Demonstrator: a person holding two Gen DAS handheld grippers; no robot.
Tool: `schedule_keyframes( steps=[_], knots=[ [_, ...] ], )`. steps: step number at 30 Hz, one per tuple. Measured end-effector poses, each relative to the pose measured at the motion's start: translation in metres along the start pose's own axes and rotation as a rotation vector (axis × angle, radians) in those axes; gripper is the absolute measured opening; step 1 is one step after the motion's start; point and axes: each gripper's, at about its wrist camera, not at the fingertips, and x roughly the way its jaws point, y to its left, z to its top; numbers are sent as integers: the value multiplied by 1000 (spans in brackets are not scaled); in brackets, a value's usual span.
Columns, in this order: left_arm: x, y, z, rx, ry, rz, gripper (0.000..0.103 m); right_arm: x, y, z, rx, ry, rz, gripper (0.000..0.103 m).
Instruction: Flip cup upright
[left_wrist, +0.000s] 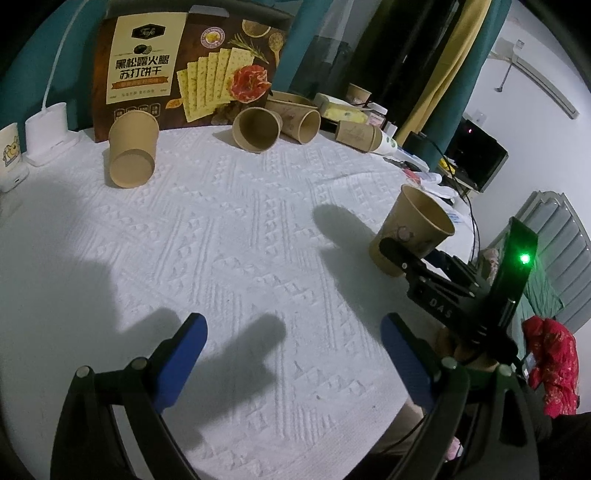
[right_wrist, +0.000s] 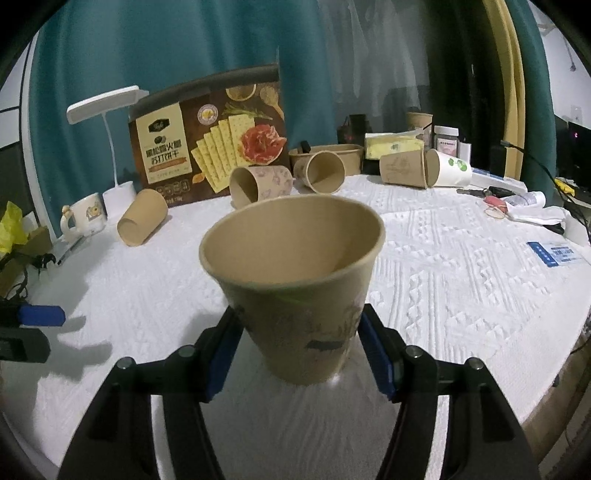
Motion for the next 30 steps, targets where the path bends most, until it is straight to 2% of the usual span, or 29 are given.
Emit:
schedule_keyframes(
  steps=[3, 14, 21, 30],
  knots=[
    [-3, 0, -2, 8, -8, 7, 95, -6, 1, -4, -8, 22, 7, 66],
    [-22, -9, -16, 36, -43, 5, 95, -51, -15, -29, 48, 80, -51, 68],
    [-37, -29, -29, 95, -68, 14, 95, -98, -28, -38, 89, 69, -105, 68],
    [-73, -64, -35, 165, -196, 31, 95, -169, -48, -28, 118, 37, -178, 68]
  ],
)
